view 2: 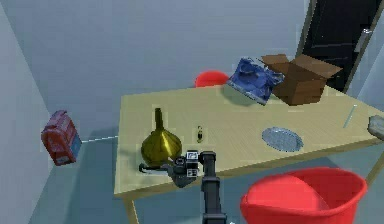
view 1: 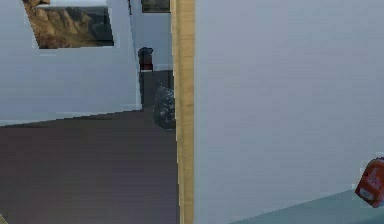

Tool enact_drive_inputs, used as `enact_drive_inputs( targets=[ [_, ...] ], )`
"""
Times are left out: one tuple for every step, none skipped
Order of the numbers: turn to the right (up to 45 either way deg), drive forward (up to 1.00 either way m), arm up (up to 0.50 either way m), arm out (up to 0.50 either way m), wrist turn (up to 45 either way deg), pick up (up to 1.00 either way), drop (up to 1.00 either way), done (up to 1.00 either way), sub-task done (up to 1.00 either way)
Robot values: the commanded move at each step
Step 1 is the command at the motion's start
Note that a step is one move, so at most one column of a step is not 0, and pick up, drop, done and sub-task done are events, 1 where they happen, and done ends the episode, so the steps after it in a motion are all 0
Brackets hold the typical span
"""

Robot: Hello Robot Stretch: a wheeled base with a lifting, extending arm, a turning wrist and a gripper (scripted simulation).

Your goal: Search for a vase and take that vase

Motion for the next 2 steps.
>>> enact_drive_inputs(
  targets=[
    [0.0,0.00,0.00,0.00,0.0,1.00,0.00,0.00,0.00],
    [0.0,0.00,0.10,0.00,0.0,0.00,0.00,0.00,0.00]
  ],
)
